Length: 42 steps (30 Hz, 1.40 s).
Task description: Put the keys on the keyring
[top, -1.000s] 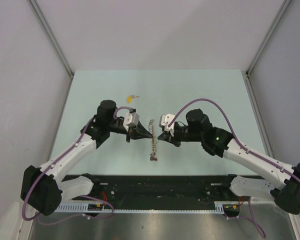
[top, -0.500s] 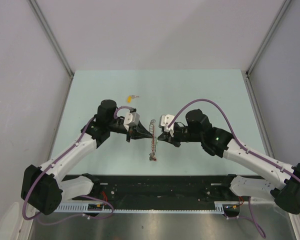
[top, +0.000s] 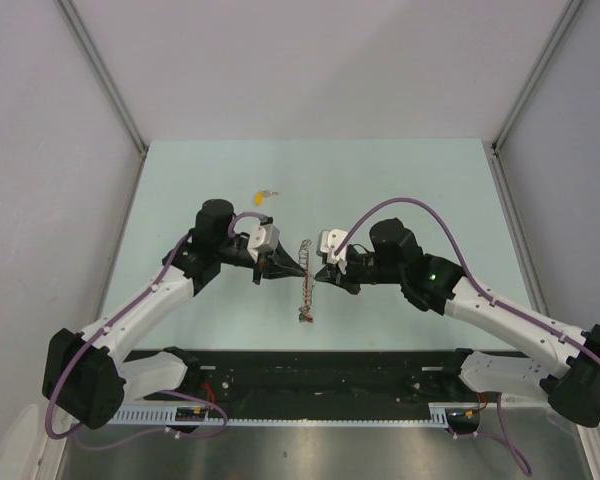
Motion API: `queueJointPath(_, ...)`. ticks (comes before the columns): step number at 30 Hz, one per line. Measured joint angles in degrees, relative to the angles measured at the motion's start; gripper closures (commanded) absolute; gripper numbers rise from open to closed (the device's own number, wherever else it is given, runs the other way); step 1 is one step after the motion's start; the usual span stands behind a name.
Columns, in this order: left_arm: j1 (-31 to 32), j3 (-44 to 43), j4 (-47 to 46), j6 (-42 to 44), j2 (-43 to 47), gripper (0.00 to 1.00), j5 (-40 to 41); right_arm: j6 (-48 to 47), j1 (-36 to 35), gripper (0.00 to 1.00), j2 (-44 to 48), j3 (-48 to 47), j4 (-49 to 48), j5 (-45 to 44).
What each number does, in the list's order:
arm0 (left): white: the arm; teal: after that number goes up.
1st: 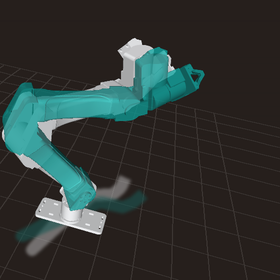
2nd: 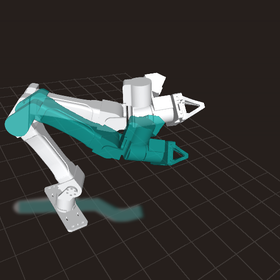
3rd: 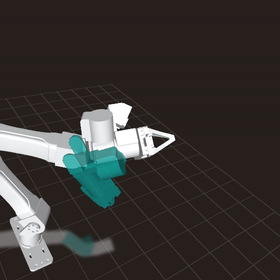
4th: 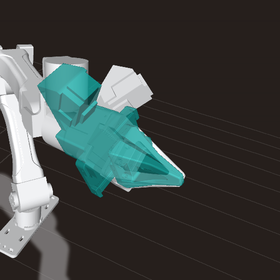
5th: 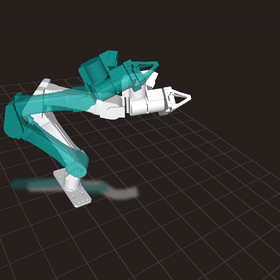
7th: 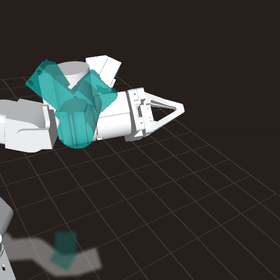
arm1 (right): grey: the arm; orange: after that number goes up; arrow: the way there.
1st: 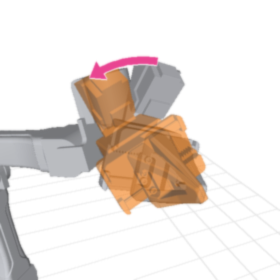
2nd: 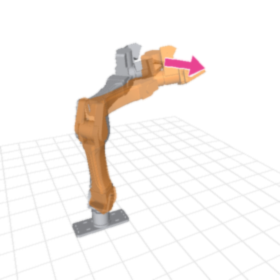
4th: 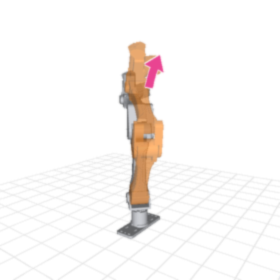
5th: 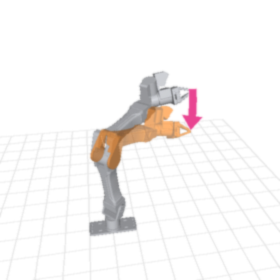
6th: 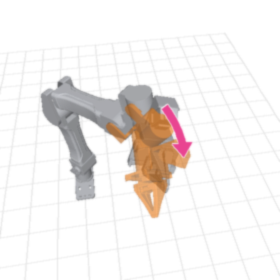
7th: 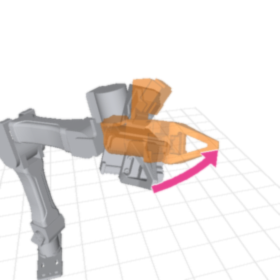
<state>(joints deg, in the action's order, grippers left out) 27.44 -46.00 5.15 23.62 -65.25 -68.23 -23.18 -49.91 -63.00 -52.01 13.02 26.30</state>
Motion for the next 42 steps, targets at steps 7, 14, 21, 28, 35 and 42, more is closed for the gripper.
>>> queueJointPath(7, 0.04, 0.0, 0.11, 0.0, 0.0, 1.0, 0.0, 0.0, -0.28, 1.0, -0.02, 0.0, -0.09, 0.07)
queueJointPath(14, 0.24, 0.0, 0.13, 0.02, 0.0, 1.0, 0.04, 0.04, -0.94, 1.0, -0.09, 0.0, -1.03, 0.04)
queueJointPath(21, 0.39, 0.0, 0.2, 0.31, 0.0, 1.0, 0.07, 0.17, -1.22, 1.0, -0.33, -0.11, -0.83, -0.7)
queueJointPath(28, 0.39, 0.0, 0.33, 0.48, 0.0, 1.0, 0.09, 0.15, -1.25, 1.0, -0.2, -0.2, 1.62, -3.28)
queueJointPath(35, 0.39, 0.0, 0.61, 0.87, 0.0, 1.0, 0.2, 0.17, -1.25, 1.0, 0.22, -0.2, 2.97, -4.0)
queueJointPath(42, 0.39, -0.02, 0.66, 0.9, 0.0, 1.0, 0.17, 0.48, -1.25, 1.0, 0.22, -0.2, 1.68, -2.69)
